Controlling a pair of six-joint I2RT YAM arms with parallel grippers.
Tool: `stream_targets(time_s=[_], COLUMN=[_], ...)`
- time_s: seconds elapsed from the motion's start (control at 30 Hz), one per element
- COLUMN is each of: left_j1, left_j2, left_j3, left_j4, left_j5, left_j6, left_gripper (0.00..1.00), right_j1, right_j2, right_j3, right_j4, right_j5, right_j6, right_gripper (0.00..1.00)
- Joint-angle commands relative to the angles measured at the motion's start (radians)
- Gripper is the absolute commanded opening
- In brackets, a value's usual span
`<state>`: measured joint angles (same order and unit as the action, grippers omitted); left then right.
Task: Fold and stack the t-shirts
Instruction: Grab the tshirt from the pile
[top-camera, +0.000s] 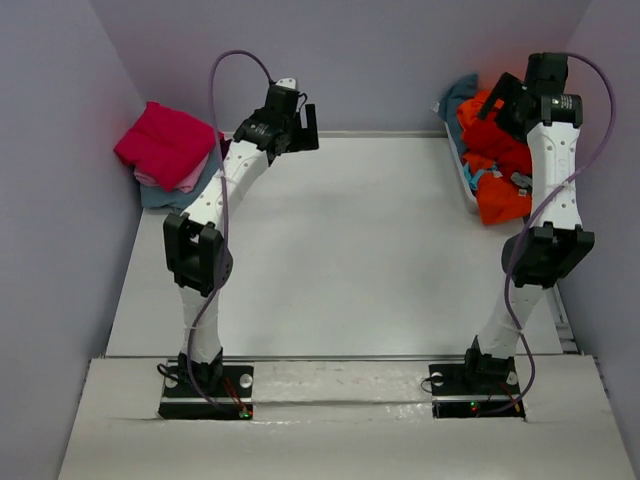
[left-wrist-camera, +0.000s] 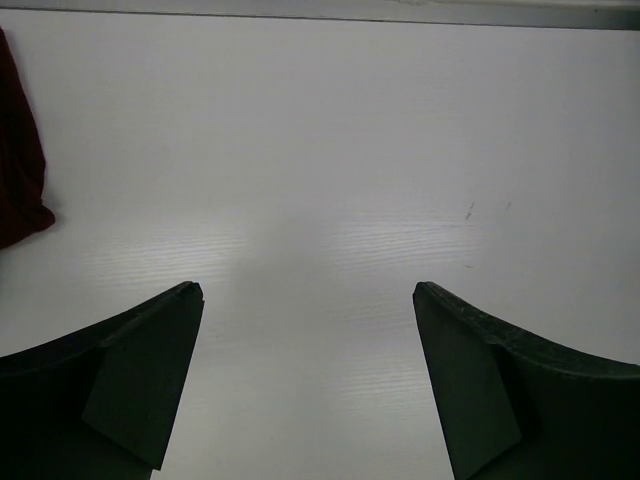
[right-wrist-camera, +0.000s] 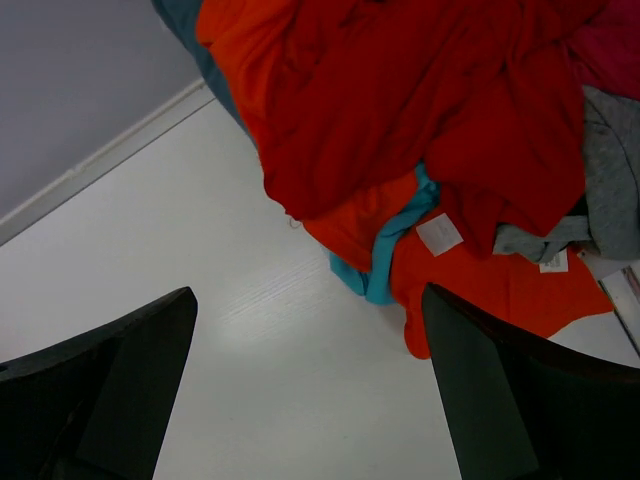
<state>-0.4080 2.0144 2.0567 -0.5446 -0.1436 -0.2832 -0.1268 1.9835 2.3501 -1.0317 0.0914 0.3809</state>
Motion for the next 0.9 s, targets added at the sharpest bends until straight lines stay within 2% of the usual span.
stream_targets(time_s=[0.0, 0.23, 0.3, 0.4, 0.6, 0.7, 0.87], left_j1=[-0.037, -0.057, -0.057, -0.057, -0.057, -0.057, -0.057], left_j2=[0.004, 0.001, 0.006, 0.061, 0.165, 0.175, 0.179], left_j3=[0.068, 0.02, 0.008, 0.081, 0.23, 0.24, 0.217], left_j4=[-0.031, 0.02, 0.041, 0.017, -0.029, -0.021, -0.018], left_j5=[-0.005, 0.038, 0.056, 0.067, 0.125, 0.136, 0.137], left_j6=[-0.007, -0.007, 0.004, 0.013, 0.015, 0.016, 0.016], left_gripper=[0.99, 0.99, 0.99, 0.99, 0.99, 0.99, 0.99], right_j1=[0.001, -0.071, -0.095, -0.096, -0.096, -0.096, -0.096], right_j2=[0.002, 0.024, 0.052, 0.107, 0.156, 0.23, 0.252], right_j3=[0.031, -0.025, 0.007, 0.073, 0.072, 0.146, 0.057], right_j4=[-0.036, 0.012, 0.01, 0.004, 0.072, 0.047, 0.126], right_j5=[0.097, 0.119, 0.123, 0.137, 0.142, 0.123, 0.061], right_j6=[0.018, 0.047, 0.064, 0.09, 0.09, 0.093, 0.102], right_gripper=[1.0, 1.0, 1.0, 1.0, 0.99, 0.99, 0.95])
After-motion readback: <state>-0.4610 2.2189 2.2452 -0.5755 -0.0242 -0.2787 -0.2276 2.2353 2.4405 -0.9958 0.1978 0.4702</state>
